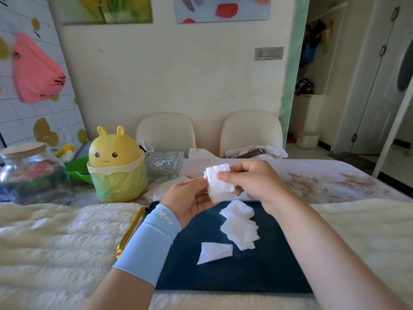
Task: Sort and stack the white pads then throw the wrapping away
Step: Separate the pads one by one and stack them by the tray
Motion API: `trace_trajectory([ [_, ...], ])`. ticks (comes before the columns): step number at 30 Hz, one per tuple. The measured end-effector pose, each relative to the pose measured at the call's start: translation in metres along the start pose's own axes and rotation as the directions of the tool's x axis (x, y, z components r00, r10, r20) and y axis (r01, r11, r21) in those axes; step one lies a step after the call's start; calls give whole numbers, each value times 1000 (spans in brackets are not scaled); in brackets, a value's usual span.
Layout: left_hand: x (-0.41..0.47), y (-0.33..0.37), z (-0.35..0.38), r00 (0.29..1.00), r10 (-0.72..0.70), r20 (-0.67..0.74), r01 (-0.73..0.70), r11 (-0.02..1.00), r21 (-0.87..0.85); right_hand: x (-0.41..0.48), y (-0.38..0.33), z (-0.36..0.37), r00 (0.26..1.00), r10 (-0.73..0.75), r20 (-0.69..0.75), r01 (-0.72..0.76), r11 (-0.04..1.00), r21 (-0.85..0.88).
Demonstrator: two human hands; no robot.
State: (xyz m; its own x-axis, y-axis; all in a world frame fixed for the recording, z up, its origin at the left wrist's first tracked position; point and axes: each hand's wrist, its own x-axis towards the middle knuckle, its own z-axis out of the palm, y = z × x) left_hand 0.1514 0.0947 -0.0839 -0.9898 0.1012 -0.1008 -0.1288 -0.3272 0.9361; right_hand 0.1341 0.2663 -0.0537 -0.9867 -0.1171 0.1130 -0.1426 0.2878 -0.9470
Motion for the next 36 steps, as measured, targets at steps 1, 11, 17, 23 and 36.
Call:
trace_trajectory([
  [1,-1,1,1,1000,6,26,-7,1000,9,0,1,4,1000,-4,-12,3,1000,-30],
  [11,-3,4,-4,994,35,101,-48,991,126,9,15,14,997,14,-81,-22,995,-100],
  [17,8,3,-26,965,116,-234,-62,972,226,-22,-11,15,915,-136,380,327,802,-500],
  [23,5,4,-27,961,103,-255,-61,984,167,-40,-3,44,735,294,611,398,542,-740],
  [36,5,0,-18,989,37,-142,-33,999,29,-7,-4,11,987,2,159,-54,946,321],
])
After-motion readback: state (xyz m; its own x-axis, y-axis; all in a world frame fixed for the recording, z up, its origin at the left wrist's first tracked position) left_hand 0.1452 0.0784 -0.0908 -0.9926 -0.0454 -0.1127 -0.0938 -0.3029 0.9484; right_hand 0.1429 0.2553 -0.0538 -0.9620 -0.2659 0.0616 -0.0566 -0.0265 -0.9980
